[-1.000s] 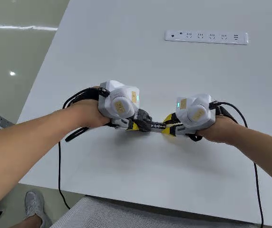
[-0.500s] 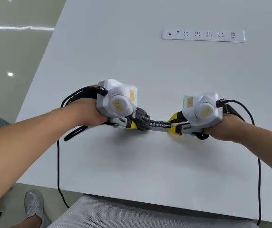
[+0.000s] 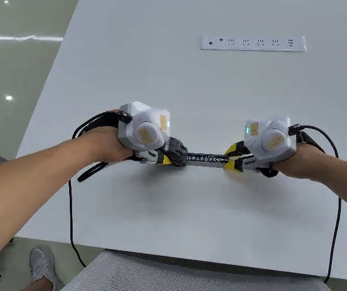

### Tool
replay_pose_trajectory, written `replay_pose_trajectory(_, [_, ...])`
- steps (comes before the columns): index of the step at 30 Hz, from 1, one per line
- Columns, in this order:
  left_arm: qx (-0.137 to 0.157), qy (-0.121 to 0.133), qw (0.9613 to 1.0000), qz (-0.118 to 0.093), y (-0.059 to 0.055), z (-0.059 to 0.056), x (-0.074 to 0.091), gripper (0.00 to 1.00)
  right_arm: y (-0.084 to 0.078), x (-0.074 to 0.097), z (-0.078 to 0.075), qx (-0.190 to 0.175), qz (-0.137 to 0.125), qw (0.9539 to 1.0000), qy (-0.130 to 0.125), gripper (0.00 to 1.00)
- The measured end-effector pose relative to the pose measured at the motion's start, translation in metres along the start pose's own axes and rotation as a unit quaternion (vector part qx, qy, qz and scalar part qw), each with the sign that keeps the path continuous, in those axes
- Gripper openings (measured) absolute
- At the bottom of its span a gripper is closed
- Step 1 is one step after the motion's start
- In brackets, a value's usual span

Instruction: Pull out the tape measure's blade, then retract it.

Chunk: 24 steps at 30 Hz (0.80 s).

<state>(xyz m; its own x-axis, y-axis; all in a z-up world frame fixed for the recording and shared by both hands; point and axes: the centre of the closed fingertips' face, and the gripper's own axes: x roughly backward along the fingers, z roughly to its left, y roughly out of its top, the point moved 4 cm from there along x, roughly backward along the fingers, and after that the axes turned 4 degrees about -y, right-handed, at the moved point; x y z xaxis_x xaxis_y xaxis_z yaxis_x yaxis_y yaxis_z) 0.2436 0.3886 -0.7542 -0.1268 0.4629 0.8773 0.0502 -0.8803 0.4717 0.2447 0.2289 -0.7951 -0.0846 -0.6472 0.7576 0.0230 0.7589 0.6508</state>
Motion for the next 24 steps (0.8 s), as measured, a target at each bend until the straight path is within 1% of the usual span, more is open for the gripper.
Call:
replay_pose_trajectory(6, [-0.001, -0.001, 1.0, 0.001, 0.001, -0.001, 0.001, 0.31, -0.012, 0.011, 0.0, -0.006, 0.006, 1.0, -0.005, 0.1])
replay_pose_trajectory(13, [0.0, -0.001, 1.0, 0.002, -0.001, 0.001, -0.001, 0.31, -0.019, 0.025, 0.006, -0.01, 0.009, 0.9999, -0.005, 0.1])
replay_pose_trajectory(24, [0.004, 0.0, 1.0, 0.001, -0.004, 0.003, -0.004, 0.31, -0.028, 0.042, 0.009, -0.011, 0.013, 0.9998, -0.006, 0.1])
